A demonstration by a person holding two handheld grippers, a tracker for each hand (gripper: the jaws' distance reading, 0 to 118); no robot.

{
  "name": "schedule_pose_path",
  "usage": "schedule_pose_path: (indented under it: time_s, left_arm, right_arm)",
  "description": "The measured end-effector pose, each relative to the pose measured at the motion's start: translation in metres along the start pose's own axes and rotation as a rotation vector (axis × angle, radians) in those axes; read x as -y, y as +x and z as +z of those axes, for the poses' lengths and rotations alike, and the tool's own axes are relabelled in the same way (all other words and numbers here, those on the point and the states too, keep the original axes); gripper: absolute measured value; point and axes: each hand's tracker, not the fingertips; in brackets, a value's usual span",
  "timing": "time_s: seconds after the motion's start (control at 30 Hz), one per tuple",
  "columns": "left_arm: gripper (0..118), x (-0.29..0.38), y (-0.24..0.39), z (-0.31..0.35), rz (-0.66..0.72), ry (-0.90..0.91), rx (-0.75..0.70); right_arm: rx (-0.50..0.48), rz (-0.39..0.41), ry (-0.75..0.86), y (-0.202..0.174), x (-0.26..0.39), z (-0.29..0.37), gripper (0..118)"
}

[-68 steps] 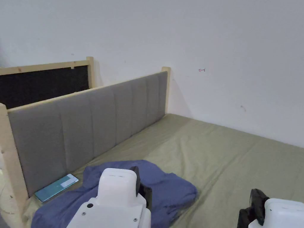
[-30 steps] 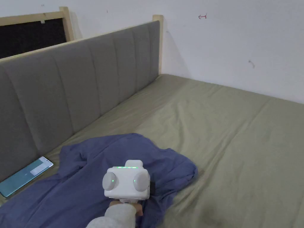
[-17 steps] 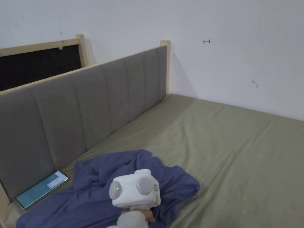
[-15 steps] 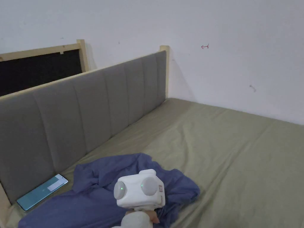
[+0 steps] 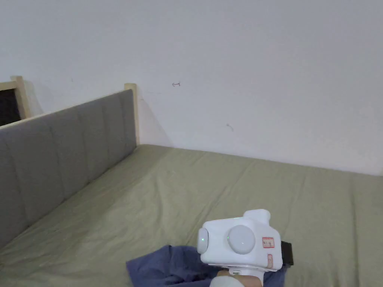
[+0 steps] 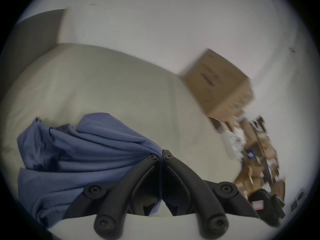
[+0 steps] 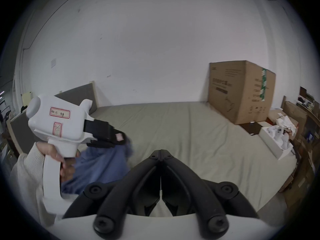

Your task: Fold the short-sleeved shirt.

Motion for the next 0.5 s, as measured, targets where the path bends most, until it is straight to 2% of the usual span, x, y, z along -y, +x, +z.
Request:
schedule_pose_path:
  time_s: [0.1,0.2,0.37,0.4,0.43,0.5]
  left_arm:
    - [0,0.011,0.068,-0.027,-0.156,-0.046,0.073]
    - [0,0.042,0.108,-0.06,-0.184,-0.125,0.157]
    - [2,0.109,0.108,-0.136,-0.223,-0.297,0.018]
    - [12,0.119,0.102,-0.146,-0.207,-0.316,-0.02]
    - [35,0.127,0.096,-0.154,-0.222,-0.343,-0.058]
    - [110,0.132,0.089,-0.155,-0.232,-0.381,-0.133]
  right_arm:
    - [0.091,-0.037,0.033,0.032,-0.009,0.01,0]
    - [0.152,-0.097,0.044,0.067,-0.013,0.018,0]
    - [0.236,-0.142,0.009,0.108,-0.004,0.022,0]
    - [0.243,-0.15,-0.001,0.114,0.0,0.023,0]
    - [0.244,-0.155,-0.009,0.118,0.003,0.024,0]
    - [0.254,-0.153,-0.029,0.123,0.008,0.023,0]
